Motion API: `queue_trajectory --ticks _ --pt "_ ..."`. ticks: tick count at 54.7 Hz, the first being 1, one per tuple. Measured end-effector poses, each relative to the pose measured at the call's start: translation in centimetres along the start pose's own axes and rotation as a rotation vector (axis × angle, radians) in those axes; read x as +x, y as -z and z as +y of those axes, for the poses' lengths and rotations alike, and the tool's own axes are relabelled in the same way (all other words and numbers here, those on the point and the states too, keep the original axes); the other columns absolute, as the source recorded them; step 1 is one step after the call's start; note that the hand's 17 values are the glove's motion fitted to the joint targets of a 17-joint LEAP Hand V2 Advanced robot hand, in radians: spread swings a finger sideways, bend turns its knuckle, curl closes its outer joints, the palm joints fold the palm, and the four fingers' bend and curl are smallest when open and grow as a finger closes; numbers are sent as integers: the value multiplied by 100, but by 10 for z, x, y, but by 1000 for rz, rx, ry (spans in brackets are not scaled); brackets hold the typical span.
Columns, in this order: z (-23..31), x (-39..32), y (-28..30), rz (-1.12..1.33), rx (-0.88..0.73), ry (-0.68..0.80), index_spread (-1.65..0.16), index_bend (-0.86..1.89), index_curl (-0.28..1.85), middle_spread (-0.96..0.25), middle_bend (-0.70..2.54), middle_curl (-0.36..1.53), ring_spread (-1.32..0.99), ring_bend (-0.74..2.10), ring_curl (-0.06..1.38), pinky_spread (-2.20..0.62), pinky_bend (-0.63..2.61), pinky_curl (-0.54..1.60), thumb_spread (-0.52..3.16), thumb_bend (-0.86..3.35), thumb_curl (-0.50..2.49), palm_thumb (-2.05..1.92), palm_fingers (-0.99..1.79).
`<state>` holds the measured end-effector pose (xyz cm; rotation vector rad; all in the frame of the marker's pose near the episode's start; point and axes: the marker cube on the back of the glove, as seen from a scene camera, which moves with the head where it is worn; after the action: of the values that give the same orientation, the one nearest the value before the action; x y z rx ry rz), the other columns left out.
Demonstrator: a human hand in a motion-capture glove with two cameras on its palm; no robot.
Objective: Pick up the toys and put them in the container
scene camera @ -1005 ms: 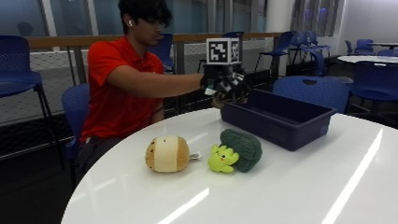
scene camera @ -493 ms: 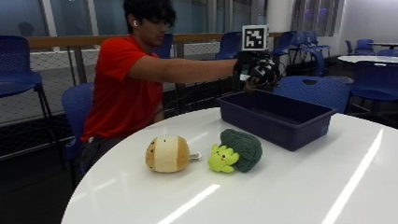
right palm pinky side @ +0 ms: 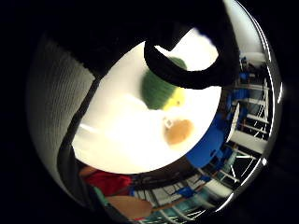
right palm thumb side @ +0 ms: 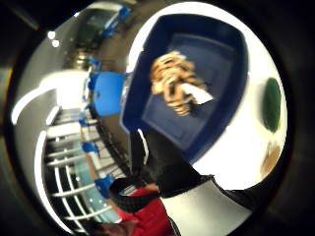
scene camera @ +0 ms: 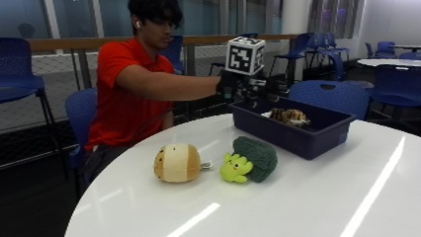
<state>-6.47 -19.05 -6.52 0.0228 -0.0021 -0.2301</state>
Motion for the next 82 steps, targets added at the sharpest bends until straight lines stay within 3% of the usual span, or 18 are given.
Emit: queue_trajectory --ticks 12,25,61,70,82 --pt "49 128 -29 49 -2 -229 -35 9 25 -6 12 31 4 16 29 12 111 38 108 -8 40 -9 -28" --pt "90 202 -70 34 -75 -346 -36 12 22 -6 18 33 5 15 25 14 103 34 100 -10 30 -12 -19" --pt "123 246 -130 37 -299 -465 -36 10 19 -3 10 24 7 24 20 11 139 41 103 -2 25 0 -16" --pt "120 243 -124 67 -294 -498 -40 22 22 -6 16 22 2 59 29 4 125 36 115 3 30 14 12" --pt "118 239 -118 98 -70 -472 -39 20 26 -24 37 31 -31 90 38 -31 117 32 121 21 45 52 79"
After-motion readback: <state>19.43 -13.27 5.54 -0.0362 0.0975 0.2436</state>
